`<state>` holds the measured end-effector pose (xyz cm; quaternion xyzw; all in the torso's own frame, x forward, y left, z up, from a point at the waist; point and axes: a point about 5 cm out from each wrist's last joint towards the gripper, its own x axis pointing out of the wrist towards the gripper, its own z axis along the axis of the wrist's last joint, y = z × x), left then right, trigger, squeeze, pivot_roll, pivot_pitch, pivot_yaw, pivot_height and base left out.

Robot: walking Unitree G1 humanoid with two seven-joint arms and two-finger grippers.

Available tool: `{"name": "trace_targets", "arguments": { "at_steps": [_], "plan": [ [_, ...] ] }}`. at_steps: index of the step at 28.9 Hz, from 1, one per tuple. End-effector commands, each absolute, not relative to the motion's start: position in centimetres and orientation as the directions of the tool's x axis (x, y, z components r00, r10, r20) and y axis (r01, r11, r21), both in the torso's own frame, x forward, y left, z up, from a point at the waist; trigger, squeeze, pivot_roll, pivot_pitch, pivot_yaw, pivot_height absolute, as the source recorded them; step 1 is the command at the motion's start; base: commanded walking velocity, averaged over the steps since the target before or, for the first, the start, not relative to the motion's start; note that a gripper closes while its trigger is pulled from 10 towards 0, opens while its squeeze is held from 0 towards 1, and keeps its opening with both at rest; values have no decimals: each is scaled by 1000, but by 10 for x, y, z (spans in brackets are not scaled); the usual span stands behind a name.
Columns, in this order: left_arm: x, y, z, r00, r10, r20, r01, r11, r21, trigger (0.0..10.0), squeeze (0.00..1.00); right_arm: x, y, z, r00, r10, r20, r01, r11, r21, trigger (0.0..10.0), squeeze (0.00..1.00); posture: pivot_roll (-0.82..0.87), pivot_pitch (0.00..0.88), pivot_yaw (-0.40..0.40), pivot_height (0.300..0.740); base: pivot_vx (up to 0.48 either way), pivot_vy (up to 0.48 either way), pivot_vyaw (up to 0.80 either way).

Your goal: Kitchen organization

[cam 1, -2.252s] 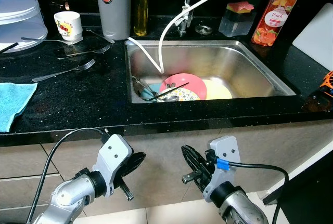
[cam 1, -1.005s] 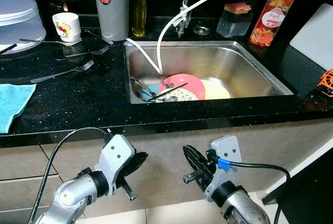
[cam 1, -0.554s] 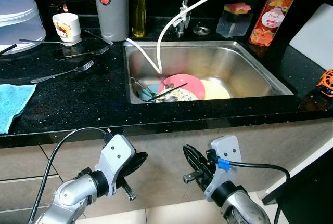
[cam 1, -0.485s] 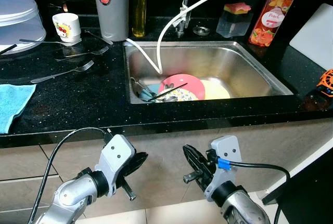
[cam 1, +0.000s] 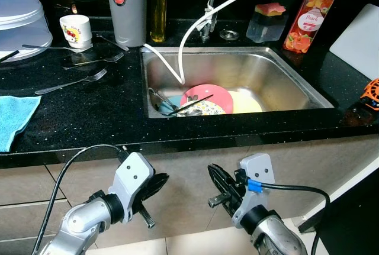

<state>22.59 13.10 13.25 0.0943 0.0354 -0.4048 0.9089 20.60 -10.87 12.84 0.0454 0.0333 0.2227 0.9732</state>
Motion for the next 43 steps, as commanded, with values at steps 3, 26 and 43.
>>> {"name": "trace_targets", "arguments": {
  "at_steps": [3,26,43],
  "plan": [
    [230,124,143,663,-742,-100,748,659,79,10000,0,208,-109,127,900,434,-48,-427,898,105,10000,0,165,20,-69,740,0,0,0],
    [267,85,249,715,-647,264,649,755,90,10000,0,212,-106,126,896,441,-40,-435,894,109,10000,0,172,10,-84,740,0,0,0],
    [330,152,253,988,-91,126,65,978,198,10000,0,212,-99,126,904,428,-22,-422,898,124,10000,0,179,0,-39,740,0,0,0]
  ]
}}
